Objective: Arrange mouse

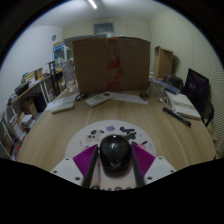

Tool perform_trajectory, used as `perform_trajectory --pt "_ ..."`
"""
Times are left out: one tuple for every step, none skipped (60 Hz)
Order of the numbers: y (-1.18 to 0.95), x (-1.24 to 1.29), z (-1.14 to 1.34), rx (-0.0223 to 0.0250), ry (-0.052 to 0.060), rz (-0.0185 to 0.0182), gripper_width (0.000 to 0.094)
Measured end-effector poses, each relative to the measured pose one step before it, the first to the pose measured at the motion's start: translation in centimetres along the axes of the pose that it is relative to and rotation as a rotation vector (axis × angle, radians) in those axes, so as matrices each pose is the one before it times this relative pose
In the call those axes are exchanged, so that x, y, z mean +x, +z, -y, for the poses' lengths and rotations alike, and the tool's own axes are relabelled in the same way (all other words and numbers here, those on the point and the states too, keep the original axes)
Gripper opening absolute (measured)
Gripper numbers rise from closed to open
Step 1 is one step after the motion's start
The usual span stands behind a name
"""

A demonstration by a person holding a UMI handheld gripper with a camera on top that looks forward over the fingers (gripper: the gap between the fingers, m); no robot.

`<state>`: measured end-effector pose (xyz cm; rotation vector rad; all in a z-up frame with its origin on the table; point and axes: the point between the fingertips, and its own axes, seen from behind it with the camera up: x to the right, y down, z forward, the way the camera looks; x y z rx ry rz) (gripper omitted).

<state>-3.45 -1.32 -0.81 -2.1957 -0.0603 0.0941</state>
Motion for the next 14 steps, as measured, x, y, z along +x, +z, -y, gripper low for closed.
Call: perform_trajectory --pt "-0.269 -0.104 -0.078 -0.00954 0.0059 0.00632 0.0728" --pt "-0.319 -0.082 -0.055 -0.00795 0.006 0.00434 0.0811" --pt "-0.352 -0.04 -0.026 -0.00521 0.006 0.00345 0.0837" --pt "-0.403 -0.013 0.011 -0.00203 0.0051 0.00253 0.0871" --pt "-0.398 -0.029 0.072 -0.00064 0.0049 0.00346 0.0834" --pt "-0.468 0.034 0.133 0.00273 0.0023 0.00221 0.0847" --pt "-0.536 0.108 0.154 0.00334 0.0019 -0.00008 0.0848" --pt "-0.603 0.087 0.155 0.00342 0.0034 0.00007 0.0843" --pt "-0.621 0.093 0.158 0.00354 0.0046 -0.00017 0.0839" --pt "-0.673 0.106 0.151 0.00271 0.0063 -0.00018 0.0837" --pt "-0.672 0.106 0.11 0.00235 0.0076 -0.00016 0.0833" --pt "-0.695 0.122 0.108 0.00217 0.0083 -0.0002 0.0834" --pt "-0.707 0.115 0.08 0.00139 0.0088 -0.0003 0.0835" --pt "-0.74 0.132 0.033 0.00056 0.0085 -0.0002 0.0835"
